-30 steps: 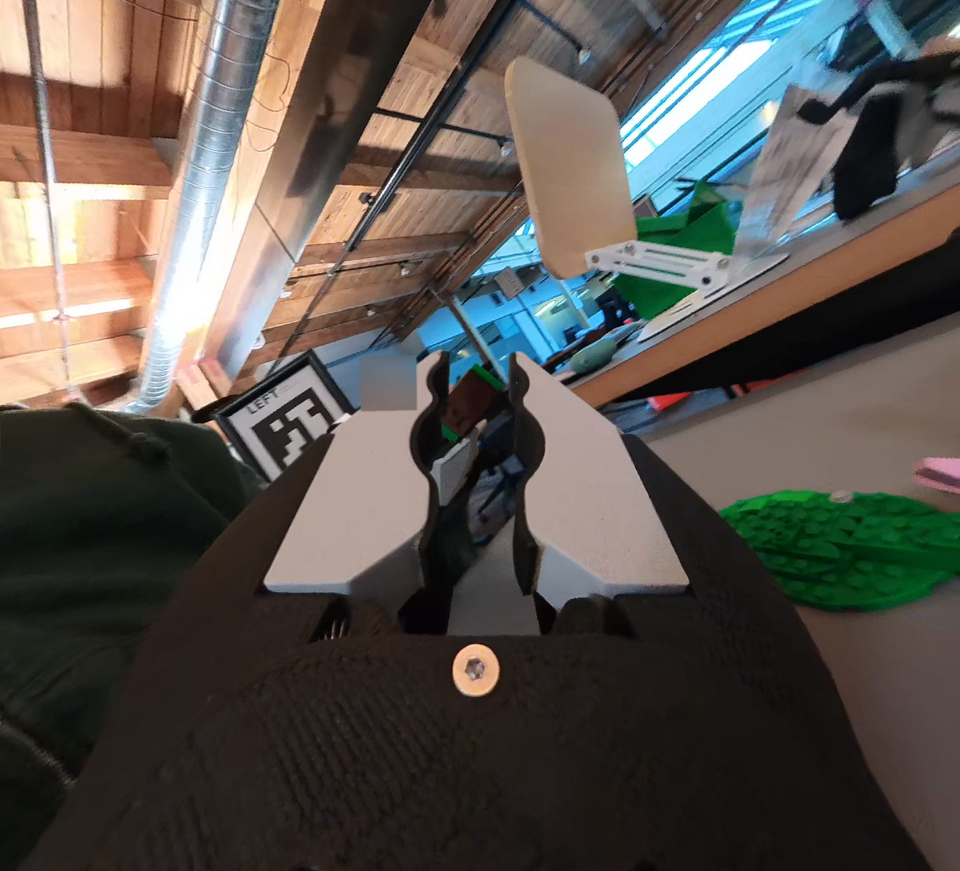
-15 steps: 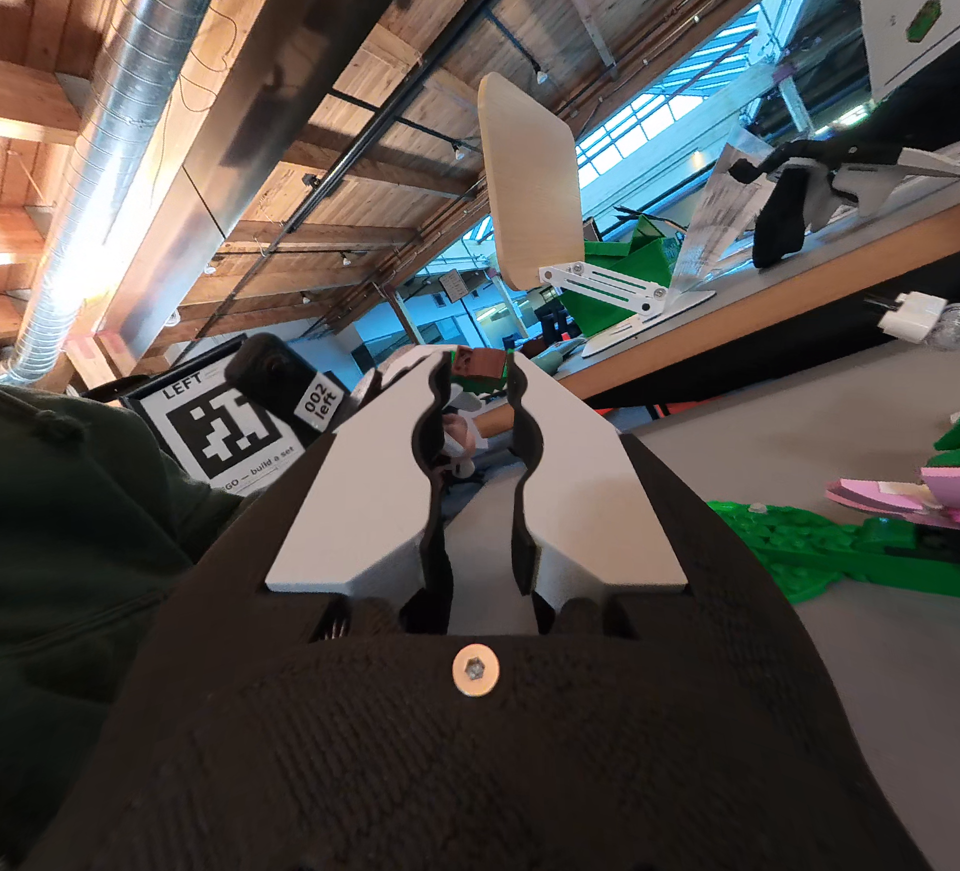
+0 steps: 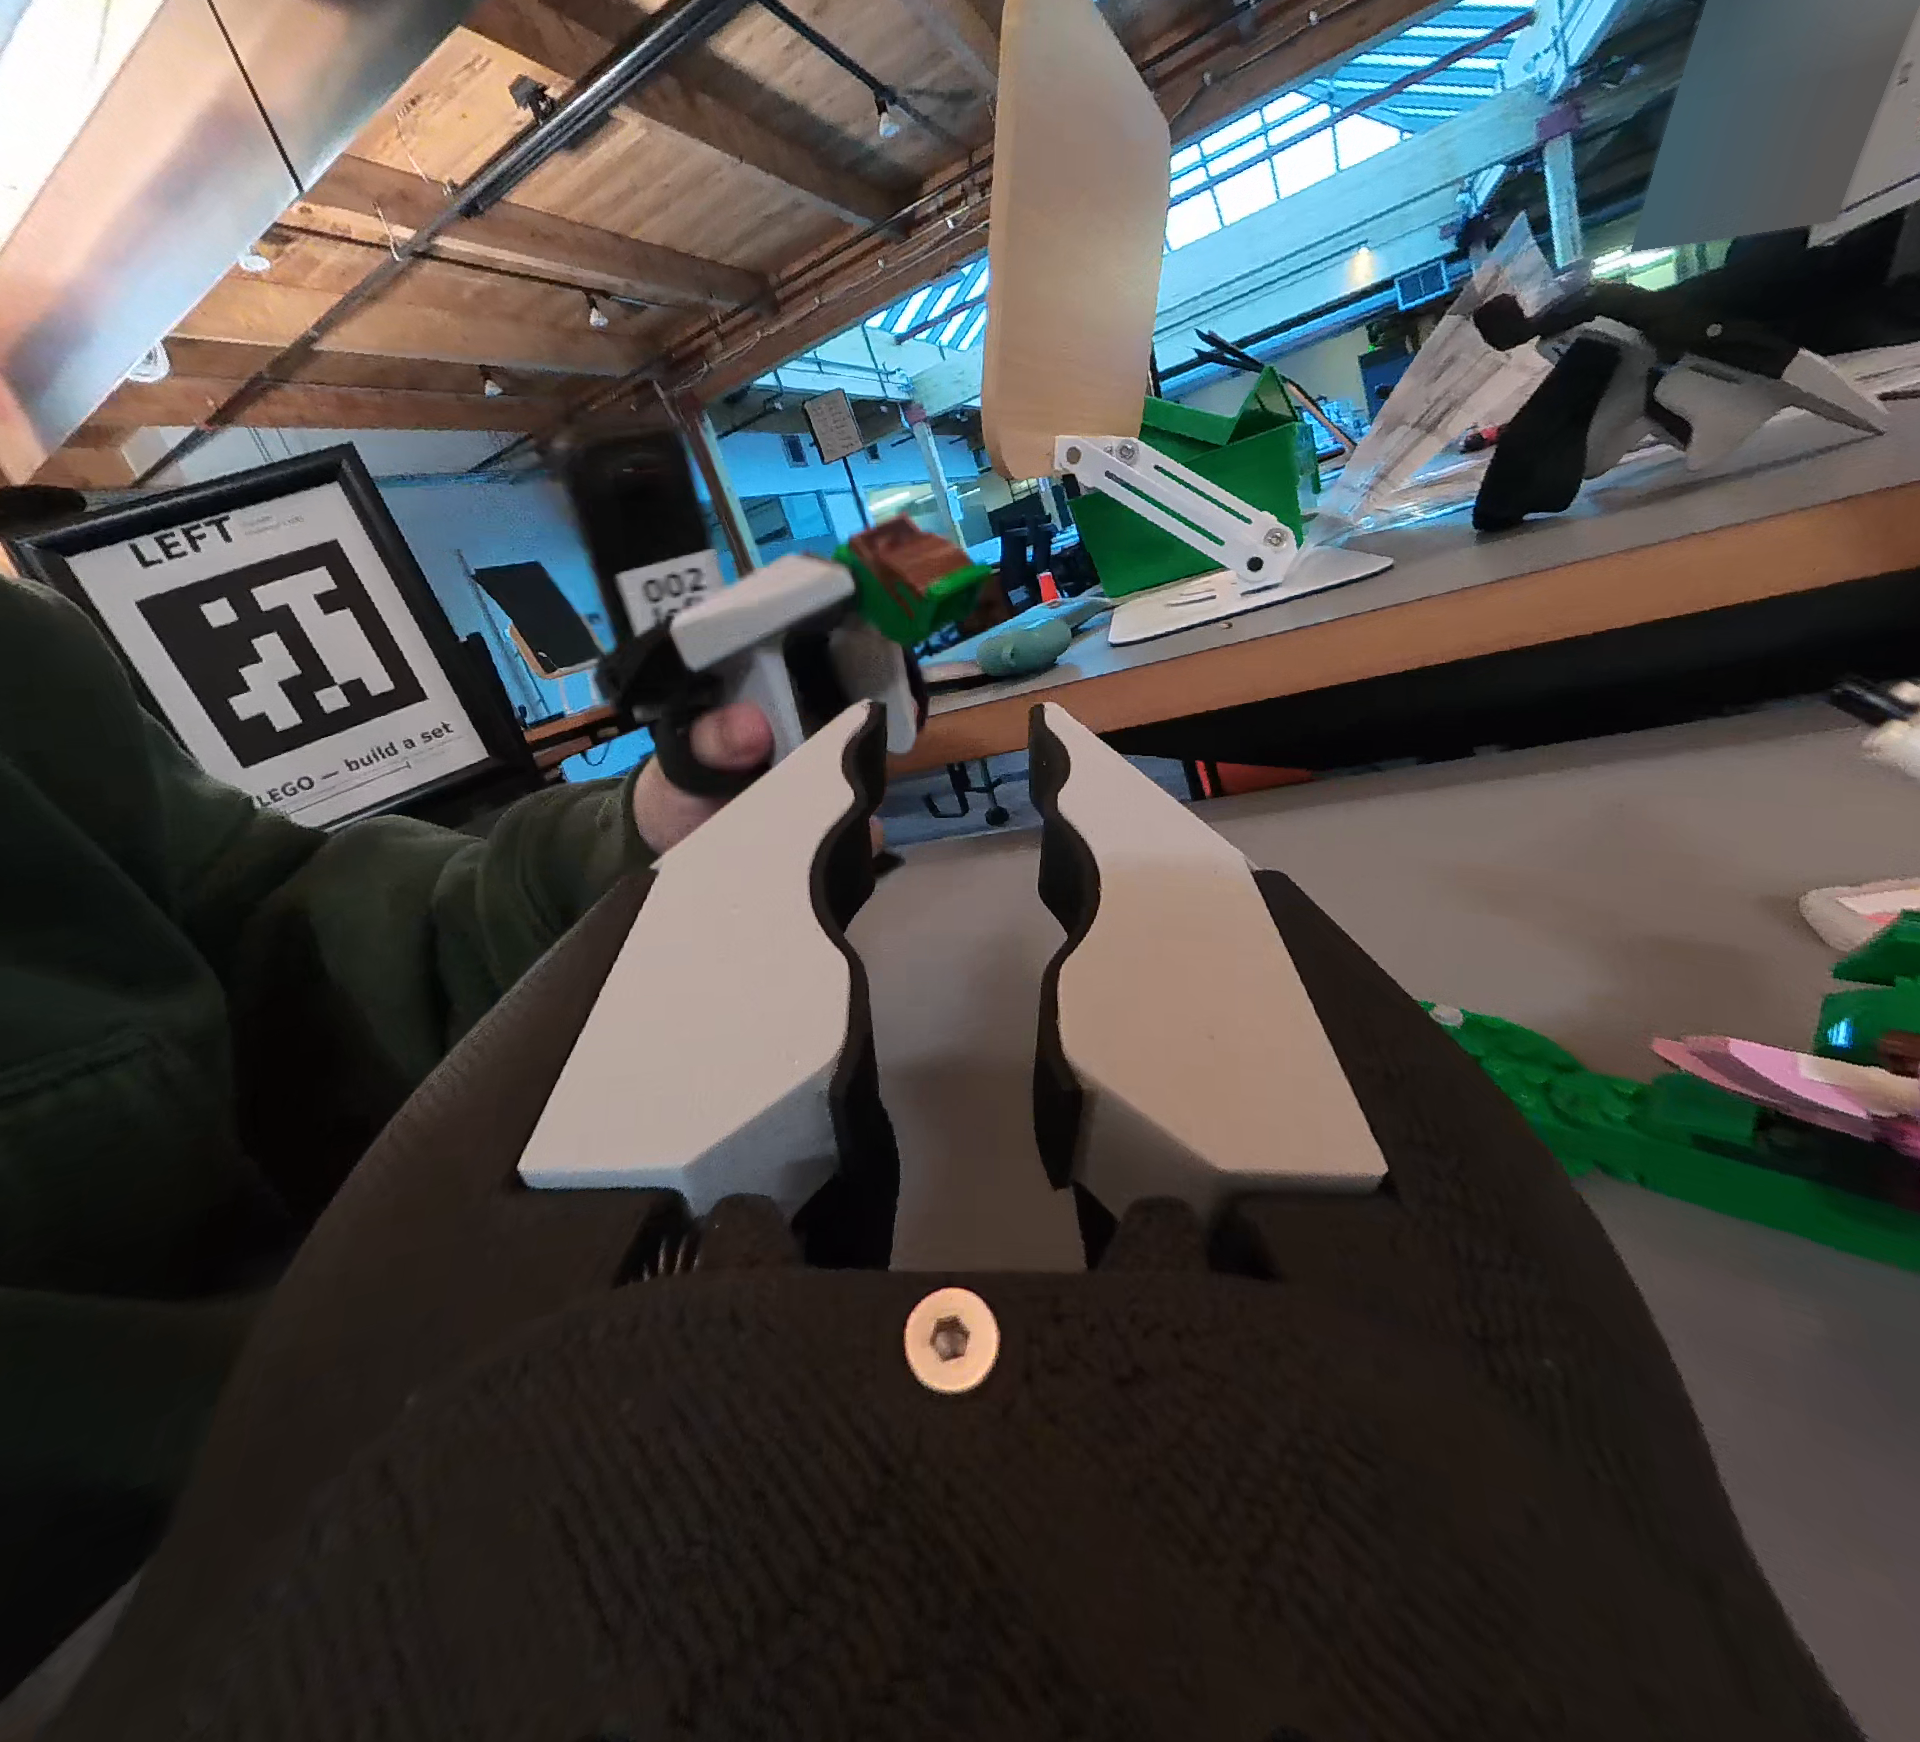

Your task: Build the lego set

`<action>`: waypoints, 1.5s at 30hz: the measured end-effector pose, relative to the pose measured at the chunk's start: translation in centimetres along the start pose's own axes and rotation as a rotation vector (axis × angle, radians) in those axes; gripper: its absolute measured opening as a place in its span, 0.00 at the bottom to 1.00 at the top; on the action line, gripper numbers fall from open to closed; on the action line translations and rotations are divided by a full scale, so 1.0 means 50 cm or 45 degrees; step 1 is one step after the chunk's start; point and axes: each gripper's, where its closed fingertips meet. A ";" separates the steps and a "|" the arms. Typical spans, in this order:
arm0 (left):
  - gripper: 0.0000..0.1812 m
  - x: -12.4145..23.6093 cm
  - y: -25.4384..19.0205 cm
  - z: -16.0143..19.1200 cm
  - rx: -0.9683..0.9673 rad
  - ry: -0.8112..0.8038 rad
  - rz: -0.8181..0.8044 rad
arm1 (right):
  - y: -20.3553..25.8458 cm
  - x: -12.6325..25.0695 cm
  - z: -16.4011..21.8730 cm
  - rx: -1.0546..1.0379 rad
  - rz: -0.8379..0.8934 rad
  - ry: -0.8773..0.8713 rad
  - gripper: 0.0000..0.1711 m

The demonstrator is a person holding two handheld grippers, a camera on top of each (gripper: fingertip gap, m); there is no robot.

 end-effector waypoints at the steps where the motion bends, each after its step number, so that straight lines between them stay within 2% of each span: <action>1: 0.07 0.006 0.011 -0.011 0.138 -0.058 0.010 | 0.001 0.000 0.000 0.001 -0.003 -0.001 0.15; 4: 0.07 0.019 0.039 -0.018 0.401 -0.126 0.000 | 0.000 0.002 -0.004 -0.007 -0.004 -0.014 0.15; 12: 0.08 0.026 0.058 -0.027 0.747 -0.215 -0.015 | -0.002 0.000 -0.003 0.106 0.052 -0.001 0.16; 19: 0.07 0.013 0.046 0.002 1.079 -0.216 0.027 | -0.005 -0.010 0.000 0.820 0.363 0.076 0.24; 22: 0.07 -0.005 0.018 0.027 1.154 -0.169 0.075 | 0.006 -0.019 0.002 0.992 0.409 0.081 0.27; 27: 0.07 -0.030 -0.017 0.066 1.254 -0.100 0.132 | 0.004 -0.019 0.005 1.009 0.425 0.096 0.25; 32: 0.08 -0.037 -0.027 0.076 1.350 -0.116 0.162 | -0.007 -0.018 0.020 1.035 0.439 0.168 0.15; 34: 0.08 -0.036 -0.026 0.075 1.341 -0.127 0.155 | -0.006 -0.018 0.022 0.977 0.413 0.174 0.15; 35: 0.10 -0.035 -0.028 0.066 1.293 -0.151 0.162 | -0.005 -0.018 0.022 0.907 0.387 0.167 0.15; 36: 0.18 -0.033 -0.034 0.057 1.209 -0.151 0.172 | -0.004 -0.017 0.020 0.817 0.353 0.152 0.15; 38: 0.32 -0.030 -0.047 0.058 0.871 -0.027 0.133 | -0.002 -0.013 0.017 0.577 0.259 0.125 0.15; 39: 0.36 -0.026 -0.051 0.059 0.637 0.046 0.094 | 0.000 -0.009 0.008 0.439 0.208 0.080 0.15; 42: 0.40 -0.011 -0.050 0.065 -0.178 0.270 -0.055 | 0.004 0.001 -0.002 0.078 0.043 0.030 0.15; 45: 0.40 -0.007 -0.066 0.073 -0.879 0.430 -0.073 | 0.016 -0.001 0.007 -0.090 -0.072 0.058 0.14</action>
Point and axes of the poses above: each gripper's, where its closed fingertips meet, x back along the fingers, z out of its underside, y = z × x across the jaws, and after that the axes turned 9 degrees about -x, right-handed
